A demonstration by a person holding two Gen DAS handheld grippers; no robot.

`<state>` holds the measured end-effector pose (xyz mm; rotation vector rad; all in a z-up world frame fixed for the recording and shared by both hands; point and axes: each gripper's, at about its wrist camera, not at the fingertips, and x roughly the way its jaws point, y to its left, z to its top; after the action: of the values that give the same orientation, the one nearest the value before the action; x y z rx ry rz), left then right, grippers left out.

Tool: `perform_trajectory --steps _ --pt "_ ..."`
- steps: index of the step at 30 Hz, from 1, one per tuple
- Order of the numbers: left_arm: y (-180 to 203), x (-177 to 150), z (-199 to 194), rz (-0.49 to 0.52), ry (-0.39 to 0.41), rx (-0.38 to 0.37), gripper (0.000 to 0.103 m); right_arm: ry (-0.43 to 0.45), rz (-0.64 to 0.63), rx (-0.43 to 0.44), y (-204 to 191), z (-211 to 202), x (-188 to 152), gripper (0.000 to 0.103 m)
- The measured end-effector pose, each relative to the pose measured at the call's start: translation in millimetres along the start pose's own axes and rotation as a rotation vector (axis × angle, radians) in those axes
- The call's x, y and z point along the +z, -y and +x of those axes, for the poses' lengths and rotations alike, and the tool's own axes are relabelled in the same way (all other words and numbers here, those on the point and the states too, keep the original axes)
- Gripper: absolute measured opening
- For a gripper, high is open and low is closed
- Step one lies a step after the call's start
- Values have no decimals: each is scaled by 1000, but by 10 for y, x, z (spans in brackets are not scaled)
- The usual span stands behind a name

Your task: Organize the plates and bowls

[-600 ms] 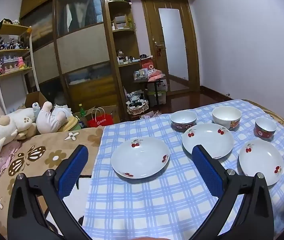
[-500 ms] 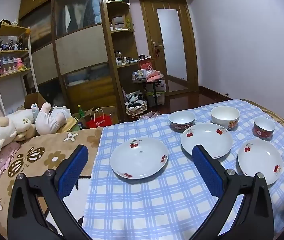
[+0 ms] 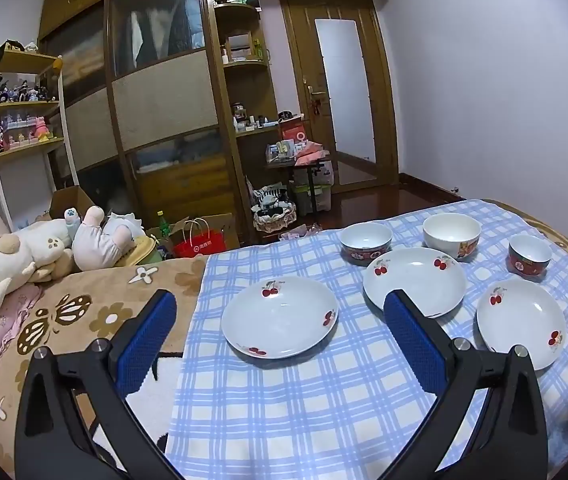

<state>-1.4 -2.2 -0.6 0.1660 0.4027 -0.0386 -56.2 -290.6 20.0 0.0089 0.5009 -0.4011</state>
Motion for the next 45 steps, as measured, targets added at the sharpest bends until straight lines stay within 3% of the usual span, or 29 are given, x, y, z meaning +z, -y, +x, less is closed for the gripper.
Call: perform_trajectory --steps 45 --pt "-29 -21 -49 -10 -8 1 102 -12 -6 -6 38 40 -64 103"
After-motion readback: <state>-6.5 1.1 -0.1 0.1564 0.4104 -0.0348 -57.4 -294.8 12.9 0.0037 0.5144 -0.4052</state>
